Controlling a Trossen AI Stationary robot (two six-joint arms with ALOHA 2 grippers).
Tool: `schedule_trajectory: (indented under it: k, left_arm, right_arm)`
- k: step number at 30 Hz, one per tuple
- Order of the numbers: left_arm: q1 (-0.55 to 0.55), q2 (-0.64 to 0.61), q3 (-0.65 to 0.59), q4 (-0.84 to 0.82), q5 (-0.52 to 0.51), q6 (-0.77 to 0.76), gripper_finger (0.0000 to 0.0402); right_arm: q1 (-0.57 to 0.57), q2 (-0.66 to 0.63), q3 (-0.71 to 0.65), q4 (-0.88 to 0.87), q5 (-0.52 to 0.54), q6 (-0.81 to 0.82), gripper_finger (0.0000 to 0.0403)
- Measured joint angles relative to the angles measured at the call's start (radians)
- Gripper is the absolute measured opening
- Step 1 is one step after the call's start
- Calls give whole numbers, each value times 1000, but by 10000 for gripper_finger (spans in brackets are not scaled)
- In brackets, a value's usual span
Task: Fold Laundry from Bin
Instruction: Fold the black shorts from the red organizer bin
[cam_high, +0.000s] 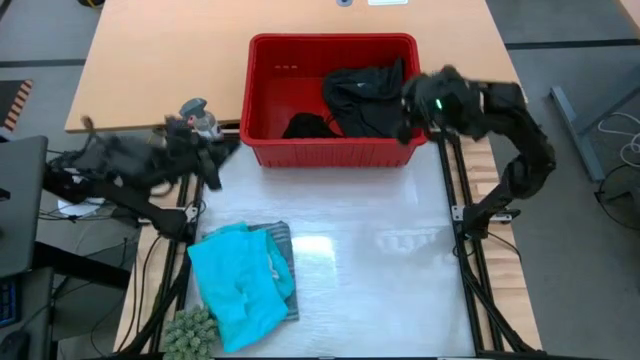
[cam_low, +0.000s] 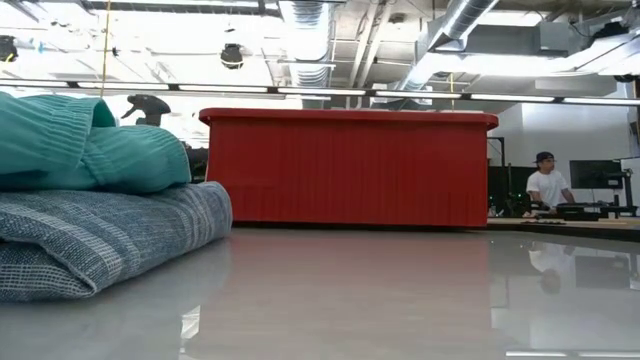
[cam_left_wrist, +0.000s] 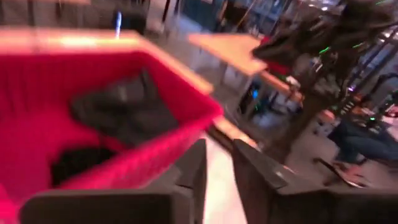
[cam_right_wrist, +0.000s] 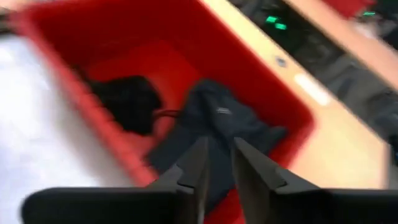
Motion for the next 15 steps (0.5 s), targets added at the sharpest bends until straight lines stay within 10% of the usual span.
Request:
schedule_trajectory:
  k: [15]
  left_arm:
    - [841,229,160,118,739,466,163]
  right_arm:
    - [-588,187,-1,336,-339,-207,245]
